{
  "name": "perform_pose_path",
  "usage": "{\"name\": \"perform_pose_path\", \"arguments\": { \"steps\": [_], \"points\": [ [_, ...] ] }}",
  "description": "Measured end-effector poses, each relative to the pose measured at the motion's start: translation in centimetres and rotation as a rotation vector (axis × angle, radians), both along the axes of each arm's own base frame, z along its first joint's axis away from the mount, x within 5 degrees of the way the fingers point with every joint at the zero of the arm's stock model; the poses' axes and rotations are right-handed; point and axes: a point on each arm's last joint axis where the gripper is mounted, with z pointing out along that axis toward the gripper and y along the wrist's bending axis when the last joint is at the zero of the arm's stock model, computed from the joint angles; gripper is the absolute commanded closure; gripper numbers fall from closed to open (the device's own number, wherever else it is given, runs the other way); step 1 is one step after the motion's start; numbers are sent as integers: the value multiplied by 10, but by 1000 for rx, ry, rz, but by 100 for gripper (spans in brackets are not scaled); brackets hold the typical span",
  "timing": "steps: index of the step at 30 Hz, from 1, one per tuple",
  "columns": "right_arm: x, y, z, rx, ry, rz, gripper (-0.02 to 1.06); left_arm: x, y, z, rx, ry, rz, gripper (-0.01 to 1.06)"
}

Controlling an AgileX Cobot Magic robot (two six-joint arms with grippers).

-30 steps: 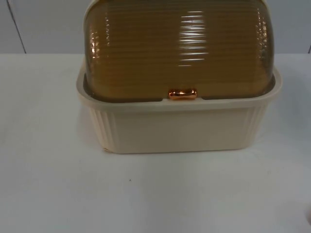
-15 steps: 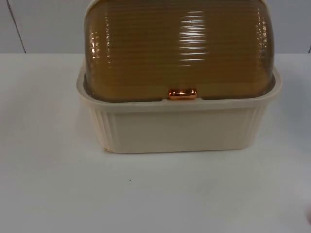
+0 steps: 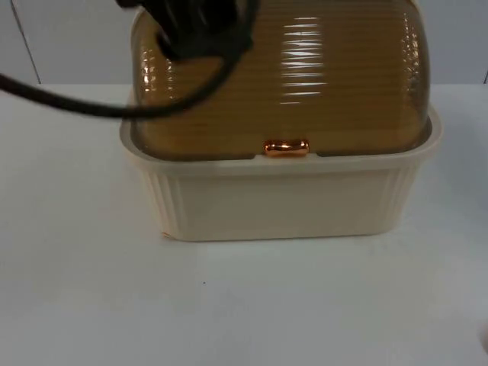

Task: Open the box lid with the left hand, place the block into the box with the right hand, then close the box lid with the left hand.

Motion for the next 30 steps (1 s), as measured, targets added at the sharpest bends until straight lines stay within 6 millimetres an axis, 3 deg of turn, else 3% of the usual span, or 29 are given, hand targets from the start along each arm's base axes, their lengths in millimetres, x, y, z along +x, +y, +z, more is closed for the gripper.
{"name": "perform_pose_path", "arguments": {
  "steps": [7,13,16,25,30],
  "points": [
    [0,0,0,0,0,0,11,-23,-47,-21,148,-52,-157,0],
    [0,0,0,0,0,0,11,-14,-63,-45,289,-171,-75,0],
    [0,0,0,-4,0,1,11,-14,-64,-48,300,-187,-72,0],
    [0,0,0,-10,0,3,11,-30,-55,-92,311,-153,-165,0],
    [0,0,0,-10,0,3,11,-26,-52,-92,261,-196,-81,0]
  ]
}}
